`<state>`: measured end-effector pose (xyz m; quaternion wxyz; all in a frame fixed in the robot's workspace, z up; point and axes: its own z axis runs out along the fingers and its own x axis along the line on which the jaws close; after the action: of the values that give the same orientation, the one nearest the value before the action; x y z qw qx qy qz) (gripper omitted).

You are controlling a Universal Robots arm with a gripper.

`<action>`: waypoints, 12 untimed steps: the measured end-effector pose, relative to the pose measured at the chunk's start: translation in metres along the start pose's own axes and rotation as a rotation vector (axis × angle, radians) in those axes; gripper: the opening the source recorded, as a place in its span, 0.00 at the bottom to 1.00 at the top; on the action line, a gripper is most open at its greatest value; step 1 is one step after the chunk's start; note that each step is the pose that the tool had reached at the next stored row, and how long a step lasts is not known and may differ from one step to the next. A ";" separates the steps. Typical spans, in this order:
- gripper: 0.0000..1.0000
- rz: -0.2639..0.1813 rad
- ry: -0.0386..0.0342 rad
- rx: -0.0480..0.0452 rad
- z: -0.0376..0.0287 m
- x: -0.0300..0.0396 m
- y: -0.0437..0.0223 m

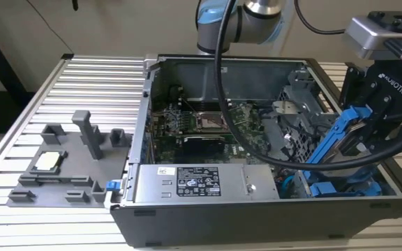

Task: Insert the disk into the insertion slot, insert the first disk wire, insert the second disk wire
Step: 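Insert the disk into the insertion slot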

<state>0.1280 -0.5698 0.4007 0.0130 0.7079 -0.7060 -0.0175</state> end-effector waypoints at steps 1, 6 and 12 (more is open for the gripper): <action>0.33 -0.001 0.0000 0.0000 0.0016 -0.0003 -0.0002; 0.33 -0.005 -0.0009 0.0000 0.0083 -0.0023 -0.0008; 0.33 -0.008 -0.0008 -0.0001 0.0182 -0.0029 -0.0021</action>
<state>0.1294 -0.5668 0.3824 0.0127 0.7106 -0.7032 -0.0178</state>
